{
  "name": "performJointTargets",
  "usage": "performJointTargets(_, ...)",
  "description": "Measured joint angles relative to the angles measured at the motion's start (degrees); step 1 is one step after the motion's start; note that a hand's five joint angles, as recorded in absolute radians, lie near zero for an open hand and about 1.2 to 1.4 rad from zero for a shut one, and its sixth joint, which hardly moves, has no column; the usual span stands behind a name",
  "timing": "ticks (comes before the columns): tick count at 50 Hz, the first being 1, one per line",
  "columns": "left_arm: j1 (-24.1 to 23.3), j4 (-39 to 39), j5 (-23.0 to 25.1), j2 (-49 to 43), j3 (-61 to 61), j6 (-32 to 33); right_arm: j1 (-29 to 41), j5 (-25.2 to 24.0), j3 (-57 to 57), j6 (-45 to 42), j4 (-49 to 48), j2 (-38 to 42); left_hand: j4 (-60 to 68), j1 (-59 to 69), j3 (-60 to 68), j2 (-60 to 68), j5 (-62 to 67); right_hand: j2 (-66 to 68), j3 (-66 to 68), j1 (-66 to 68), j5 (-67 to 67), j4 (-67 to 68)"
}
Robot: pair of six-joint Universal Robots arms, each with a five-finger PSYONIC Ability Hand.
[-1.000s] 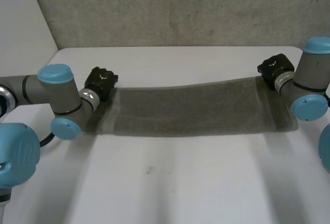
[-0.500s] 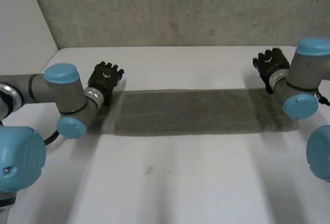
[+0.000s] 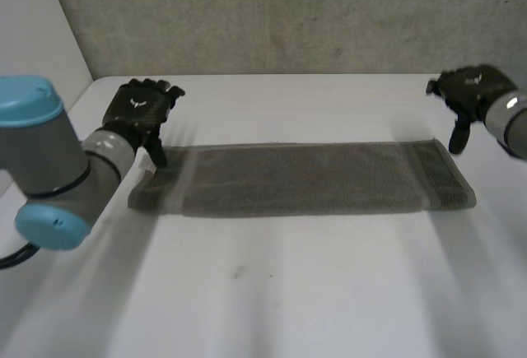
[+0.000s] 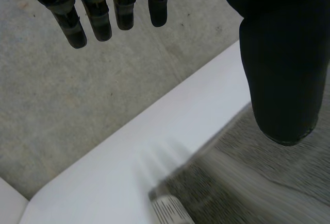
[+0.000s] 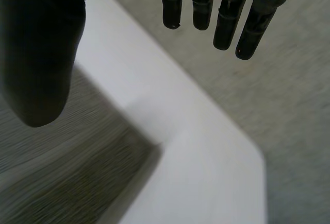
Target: Fold the towel.
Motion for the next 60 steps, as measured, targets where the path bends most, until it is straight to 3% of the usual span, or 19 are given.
performJointTargets(10, 0.4, 5.6, 0.0, 7.0, -13.2, 0.1, -4.2, -6.1, 17.0, -0.4, -5.0, -2.1, -0.1, 0.0, 0.0, -0.1, 0.0, 0.4, 0.6, 1.3, 1.0, 0.5)
performJointTargets(21, 0.9, 9.8, 0.0, 7.6, -16.9, 0.1, -6.8, -6.5, 20.4, -2.2, -15.3, 4.7, -0.1, 0.0, 0.0, -0.1, 0.0, 15.2, 15.9, 16.9, 17.1, 15.4)
performJointTargets(26, 0.8, 10.4, 0.0, 7.4, -17.3, 0.1, -7.6, -6.3, 19.8, -4.6, -16.4, 6.7, -0.1, 0.0, 0.0, -0.1, 0.0, 33.2, 33.5, 34.6, 34.7, 33.0)
performJointTargets(29, 0.7, 11.1, 0.0, 7.3, -17.7, 0.2, -7.8, -6.1, 19.1, -5.9, -16.5, 7.7, -0.1, 0.0, 0.0, -0.1, 0.0, 54.6, 54.4, 55.4, 55.0, 53.3)
performJointTargets(31, 0.6, 11.5, 0.0, 7.3, -18.0, 0.2, -7.9, -5.9, 18.7, -6.3, -16.5, 8.1, -0.1, 0.0, 0.0, -0.1, 0.0, 60.2, 60.9, 61.1, 62.0, 60.4)
performJointTargets(42, 0.1, 12.5, 0.0, 7.6, -18.7, 0.2, -12.9, -1.4, 16.3, -7.7, -16.8, 5.7, -0.1, 0.0, 0.0, -0.1, 0.0, 60.4, 62.3, 61.6, 62.8, 62.1)
performJointTargets(51, 0.5, 12.4, -0.3, 7.6, -18.6, 0.2, -17.7, 1.7, 9.7, -16.4, -14.6, 4.1, -0.2, 0.0, 0.0, -0.1, 0.0, 60.4, 62.3, 61.9, 63.0, 62.1)
performJointTargets(55, 0.6, 12.4, -0.3, 7.7, -18.6, 0.2, -14.6, 3.0, 5.9, -17.3, -13.0, 3.3, -0.2, -0.3, -0.3, -0.2, 0.0, 60.4, 62.3, 62.0, 63.1, 62.1)
performJointTargets(60, 0.7, 12.4, -0.4, 7.9, -18.5, 0.2, -3.1, 4.0, 0.6, -15.2, -11.9, 2.9, -0.4, -0.3, -0.3, -0.4, 0.0, 60.4, 62.3, 62.1, 63.1, 62.1)
